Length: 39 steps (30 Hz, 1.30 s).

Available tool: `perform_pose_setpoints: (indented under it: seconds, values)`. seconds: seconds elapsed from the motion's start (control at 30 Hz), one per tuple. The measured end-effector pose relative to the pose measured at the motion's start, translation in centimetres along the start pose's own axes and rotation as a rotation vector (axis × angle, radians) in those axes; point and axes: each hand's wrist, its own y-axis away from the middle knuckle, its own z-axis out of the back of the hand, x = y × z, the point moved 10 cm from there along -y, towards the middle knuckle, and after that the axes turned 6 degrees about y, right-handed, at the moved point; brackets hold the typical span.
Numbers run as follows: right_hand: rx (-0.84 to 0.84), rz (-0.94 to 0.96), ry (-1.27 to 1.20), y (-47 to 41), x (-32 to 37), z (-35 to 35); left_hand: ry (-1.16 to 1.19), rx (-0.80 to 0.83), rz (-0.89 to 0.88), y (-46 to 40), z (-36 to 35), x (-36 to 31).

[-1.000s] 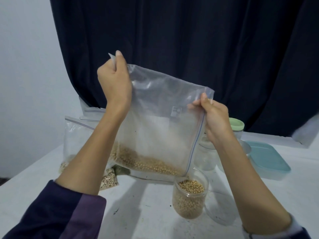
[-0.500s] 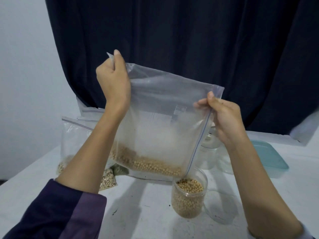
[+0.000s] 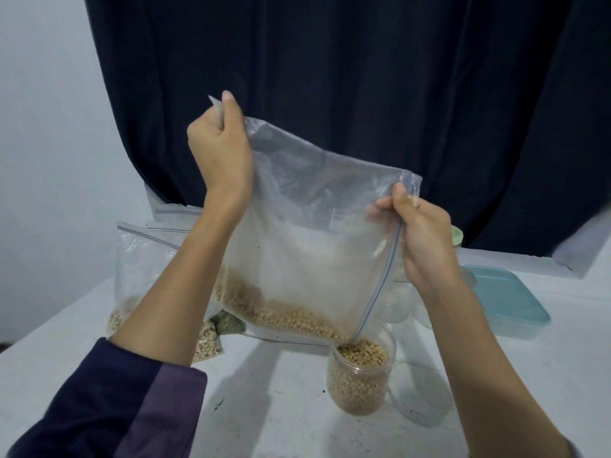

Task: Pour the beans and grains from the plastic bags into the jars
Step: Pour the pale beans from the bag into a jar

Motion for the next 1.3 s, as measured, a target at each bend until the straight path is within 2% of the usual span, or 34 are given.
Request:
perform_pose_setpoints:
  seconds: [0.47, 0.57, 0.93, 1.3]
  values:
    - [-0.08, -0.012, -0.015, -0.6, -0.8, -0.6, -0.029, 0.016, -0.046, -0.1, 0.8, -0.8]
    - [-0.025, -0.023, -0.004, -0.8, -0.9, -1.2, -0.029, 0.001, -0.053, -0.1, 1.1, -0.7]
    - [-0.009, -0.03, 0.054, -1.0, -0.8, -1.0, -0.031, 0.003, -0.056, 0.5, 0.8, -0.4]
    - [-0.063, 0.036, 0.055, -0.4, 0.5, 0.8, -0.01, 0.017, -0.024, 0.7, -0.3, -0.2]
